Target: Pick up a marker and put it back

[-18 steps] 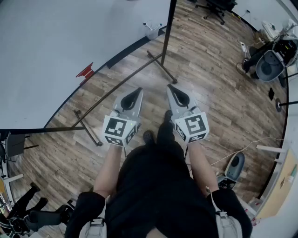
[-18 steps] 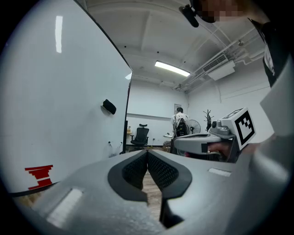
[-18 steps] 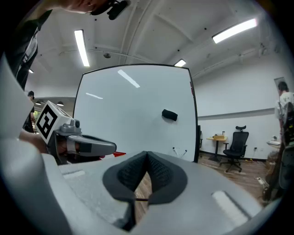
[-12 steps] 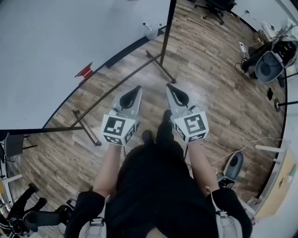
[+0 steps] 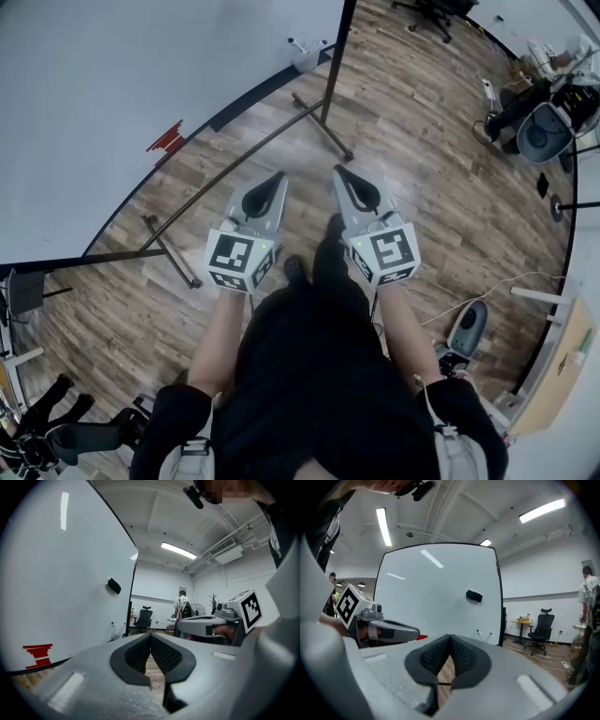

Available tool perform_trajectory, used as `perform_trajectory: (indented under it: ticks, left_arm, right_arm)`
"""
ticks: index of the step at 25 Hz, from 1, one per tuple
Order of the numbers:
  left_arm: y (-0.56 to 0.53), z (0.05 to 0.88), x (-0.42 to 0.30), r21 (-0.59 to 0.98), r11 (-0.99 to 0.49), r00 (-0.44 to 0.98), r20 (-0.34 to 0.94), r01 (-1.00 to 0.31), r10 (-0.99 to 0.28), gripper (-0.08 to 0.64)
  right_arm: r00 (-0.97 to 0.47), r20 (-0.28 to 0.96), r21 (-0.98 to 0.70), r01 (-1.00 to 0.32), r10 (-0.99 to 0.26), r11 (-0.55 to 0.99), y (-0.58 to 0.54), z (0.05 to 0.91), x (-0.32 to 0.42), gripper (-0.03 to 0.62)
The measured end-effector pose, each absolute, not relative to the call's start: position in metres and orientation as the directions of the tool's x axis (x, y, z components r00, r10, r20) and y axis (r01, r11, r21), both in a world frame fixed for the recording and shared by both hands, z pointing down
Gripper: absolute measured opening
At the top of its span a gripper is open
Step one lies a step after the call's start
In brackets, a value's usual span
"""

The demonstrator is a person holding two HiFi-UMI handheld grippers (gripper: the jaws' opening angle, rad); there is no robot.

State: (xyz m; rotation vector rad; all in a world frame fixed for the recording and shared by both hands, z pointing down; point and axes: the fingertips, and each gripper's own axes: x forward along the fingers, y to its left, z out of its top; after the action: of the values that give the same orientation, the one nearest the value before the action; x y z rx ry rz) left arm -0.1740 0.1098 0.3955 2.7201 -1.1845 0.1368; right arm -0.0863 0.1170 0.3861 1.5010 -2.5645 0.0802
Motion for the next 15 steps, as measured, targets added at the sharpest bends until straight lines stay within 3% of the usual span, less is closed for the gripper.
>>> perform_trajectory:
  ticks: [15]
  left_arm:
    - [0.080,0.398,-0.167,0.122,-0.651,0.662,0.156,-0.749,-0.733,0.011]
  right_arm:
    - [-0.452,0.162,0.008,-0.888,-0.877,0.459,0.091,0.387,-0.061,0.002]
